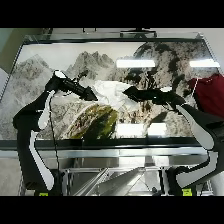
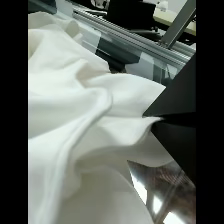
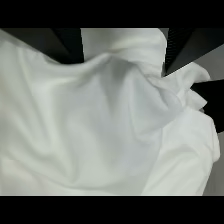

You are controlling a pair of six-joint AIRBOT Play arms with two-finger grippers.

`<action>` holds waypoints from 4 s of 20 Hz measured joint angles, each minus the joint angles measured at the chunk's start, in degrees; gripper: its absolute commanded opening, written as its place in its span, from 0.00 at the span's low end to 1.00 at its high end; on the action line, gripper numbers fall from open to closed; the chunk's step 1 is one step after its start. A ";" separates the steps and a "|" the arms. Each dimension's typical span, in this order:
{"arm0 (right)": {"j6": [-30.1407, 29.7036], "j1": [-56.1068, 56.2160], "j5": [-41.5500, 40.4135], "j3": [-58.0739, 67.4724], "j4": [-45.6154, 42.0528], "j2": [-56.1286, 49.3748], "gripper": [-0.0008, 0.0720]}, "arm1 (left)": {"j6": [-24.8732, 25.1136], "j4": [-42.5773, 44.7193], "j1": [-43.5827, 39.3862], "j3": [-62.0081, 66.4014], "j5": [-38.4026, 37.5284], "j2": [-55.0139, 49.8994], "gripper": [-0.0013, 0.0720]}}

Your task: Fold the shirts.

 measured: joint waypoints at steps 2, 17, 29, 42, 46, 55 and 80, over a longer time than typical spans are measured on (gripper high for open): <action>0.20 1.18 0.26 0.00 0.37 -0.28 0.73 | 0.15 -1.57 -0.42 0.00 -0.35 0.00 0.03; 0.39 6.80 -5.18 0.35 4.20 -3.19 0.05 | 1.92 -7.10 -3.54 0.00 -5.11 -0.02 0.03; -0.50 -8.55 14.29 10.16 10.60 20.61 0.05 | 2.19 -22.58 5.29 -0.02 -10.95 14.58 0.03; -2.67 -32.17 17.59 11.63 8.81 60.94 0.05 | 1.64 -20.48 17.03 5.44 3.06 55.82 0.04; -0.63 -31.71 16.70 8.66 4.11 59.08 0.05 | 0.00 -9.53 13.55 9.94 6.99 50.36 0.04; -1.46 -22.69 1.97 -1.79 -3.45 28.83 0.56 | 0.15 -3.87 9.18 11.65 7.91 12.61 0.99; 15.19 -50.97 34.10 -8.35 -39.80 34.97 0.58 | -7.41 14.34 14.60 -1.77 -8.72 -2.43 0.02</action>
